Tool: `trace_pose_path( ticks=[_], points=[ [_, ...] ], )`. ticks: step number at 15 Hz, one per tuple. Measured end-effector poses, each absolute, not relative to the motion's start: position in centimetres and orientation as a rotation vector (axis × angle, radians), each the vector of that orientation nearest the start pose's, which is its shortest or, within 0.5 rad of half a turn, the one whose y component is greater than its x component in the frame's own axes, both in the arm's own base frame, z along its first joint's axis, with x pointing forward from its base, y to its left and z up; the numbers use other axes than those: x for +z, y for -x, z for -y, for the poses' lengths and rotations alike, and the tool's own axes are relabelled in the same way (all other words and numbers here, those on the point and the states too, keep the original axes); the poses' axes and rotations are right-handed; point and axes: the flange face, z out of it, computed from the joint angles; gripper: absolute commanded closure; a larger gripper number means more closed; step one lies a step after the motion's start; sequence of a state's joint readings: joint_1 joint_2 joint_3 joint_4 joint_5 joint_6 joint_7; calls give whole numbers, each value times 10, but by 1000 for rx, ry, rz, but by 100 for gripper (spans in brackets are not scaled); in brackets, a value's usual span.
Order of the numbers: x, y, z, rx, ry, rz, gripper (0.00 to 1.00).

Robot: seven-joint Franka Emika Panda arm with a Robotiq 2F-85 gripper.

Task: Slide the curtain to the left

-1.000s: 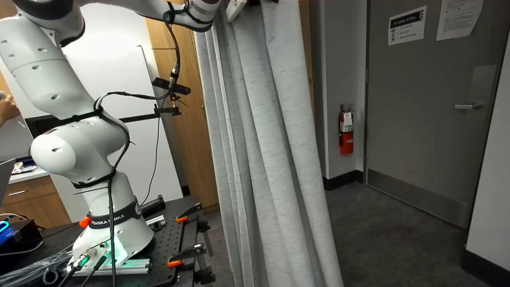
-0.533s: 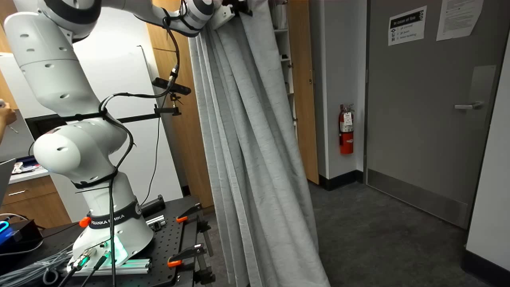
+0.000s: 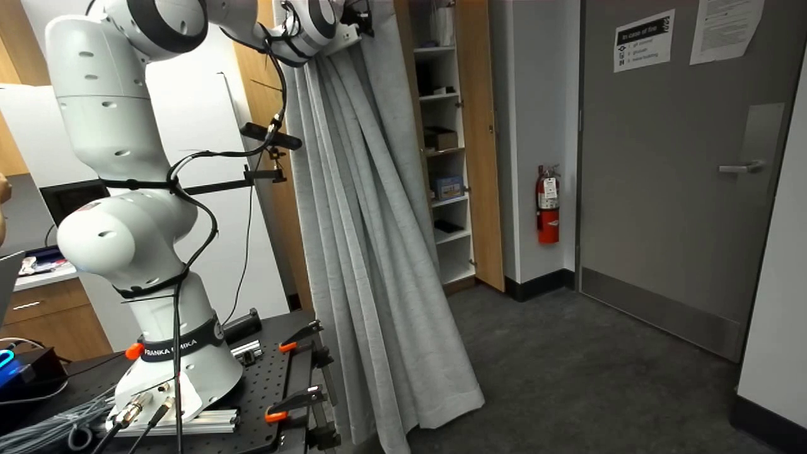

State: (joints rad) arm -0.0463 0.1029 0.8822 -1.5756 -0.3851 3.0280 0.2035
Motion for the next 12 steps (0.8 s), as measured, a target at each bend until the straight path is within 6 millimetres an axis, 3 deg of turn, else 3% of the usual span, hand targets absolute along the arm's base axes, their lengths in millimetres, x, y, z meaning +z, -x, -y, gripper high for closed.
trace_pose_path(
  ticks=[6, 12],
  points=[
    [770, -409, -483, -1618, 1776, 953, 100],
    [772, -425, -483, -1701, 1861, 971, 100]
  ],
)
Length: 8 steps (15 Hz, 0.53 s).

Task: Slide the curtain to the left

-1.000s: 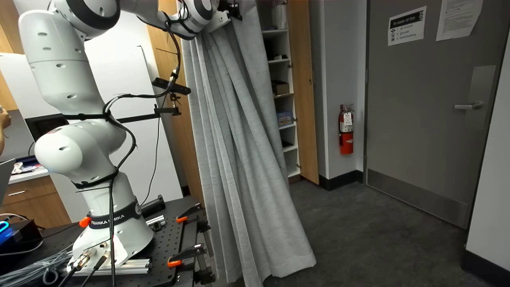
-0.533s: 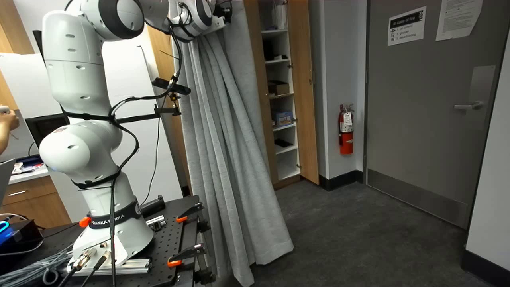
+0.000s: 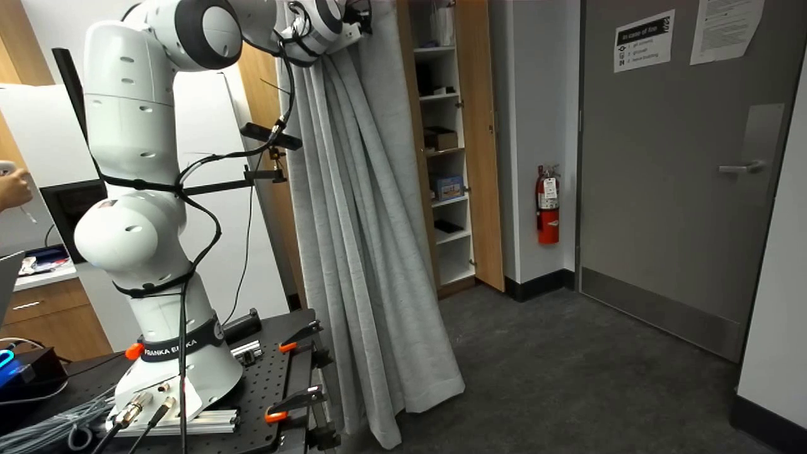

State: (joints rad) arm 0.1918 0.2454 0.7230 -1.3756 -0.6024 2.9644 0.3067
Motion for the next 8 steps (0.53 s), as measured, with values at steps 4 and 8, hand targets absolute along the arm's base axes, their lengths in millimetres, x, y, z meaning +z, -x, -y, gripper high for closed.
trace_pose_path(
  ticks=[4, 8],
  points=[
    [772, -433, -485, -1795, 2053, 906, 100],
    [773, -426, -498, -1873, 2270, 743, 100]
  ],
)
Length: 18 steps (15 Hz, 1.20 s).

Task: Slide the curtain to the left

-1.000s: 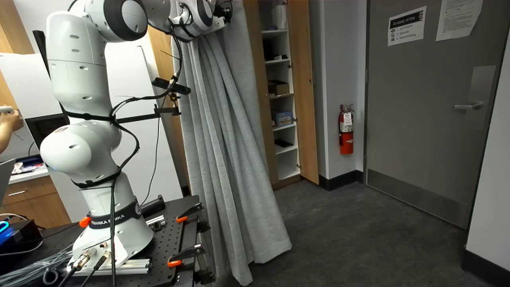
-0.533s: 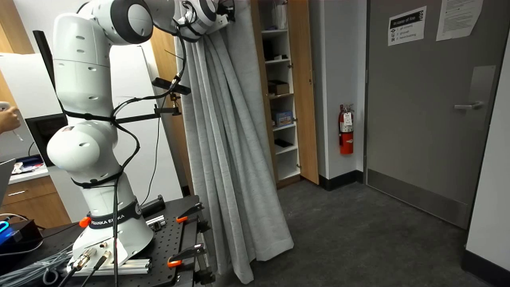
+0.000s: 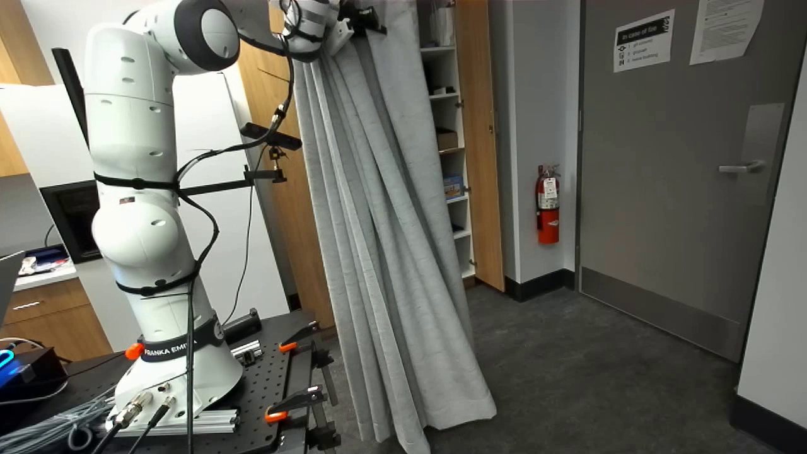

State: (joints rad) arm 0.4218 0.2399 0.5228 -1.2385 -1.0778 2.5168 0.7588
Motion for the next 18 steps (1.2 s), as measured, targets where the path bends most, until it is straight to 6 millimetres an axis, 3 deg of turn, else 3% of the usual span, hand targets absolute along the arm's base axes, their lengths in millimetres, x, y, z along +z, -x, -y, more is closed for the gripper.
trace_pose_path(
  ticks=[10, 18],
  points=[
    [772, -404, -520, -1894, 2560, 290, 100],
    [775, -395, -527, -1863, 2640, 172, 100]
  ],
)
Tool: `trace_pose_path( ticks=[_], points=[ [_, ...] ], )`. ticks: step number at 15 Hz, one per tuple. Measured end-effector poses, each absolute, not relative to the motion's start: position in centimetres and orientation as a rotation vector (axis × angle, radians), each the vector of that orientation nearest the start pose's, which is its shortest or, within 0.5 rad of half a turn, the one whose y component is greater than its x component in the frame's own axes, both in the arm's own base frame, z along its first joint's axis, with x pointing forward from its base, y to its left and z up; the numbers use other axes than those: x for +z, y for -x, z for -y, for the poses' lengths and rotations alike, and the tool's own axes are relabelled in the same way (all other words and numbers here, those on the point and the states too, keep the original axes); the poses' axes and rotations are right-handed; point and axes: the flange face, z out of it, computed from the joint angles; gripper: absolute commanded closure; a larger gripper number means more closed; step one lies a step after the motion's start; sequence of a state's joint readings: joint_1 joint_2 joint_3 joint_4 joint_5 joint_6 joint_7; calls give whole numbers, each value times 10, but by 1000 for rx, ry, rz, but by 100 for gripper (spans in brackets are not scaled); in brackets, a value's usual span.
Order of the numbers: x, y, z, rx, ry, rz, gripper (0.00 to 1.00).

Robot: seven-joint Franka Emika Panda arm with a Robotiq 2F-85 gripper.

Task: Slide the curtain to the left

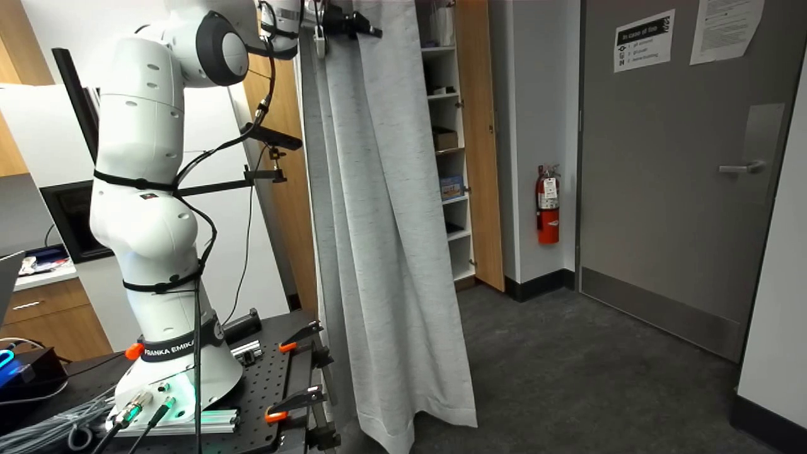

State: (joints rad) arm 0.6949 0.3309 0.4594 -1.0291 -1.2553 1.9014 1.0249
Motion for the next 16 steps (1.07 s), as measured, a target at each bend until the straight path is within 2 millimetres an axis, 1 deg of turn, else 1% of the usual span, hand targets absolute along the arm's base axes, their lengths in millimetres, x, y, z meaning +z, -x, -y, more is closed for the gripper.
trace_pose_path(
  ticks=[8, 16],
  points=[
    [775, -401, -529, -1868, 2647, 146, 98],
    [775, -401, -529, -1868, 2646, 146, 98]
  ],
)
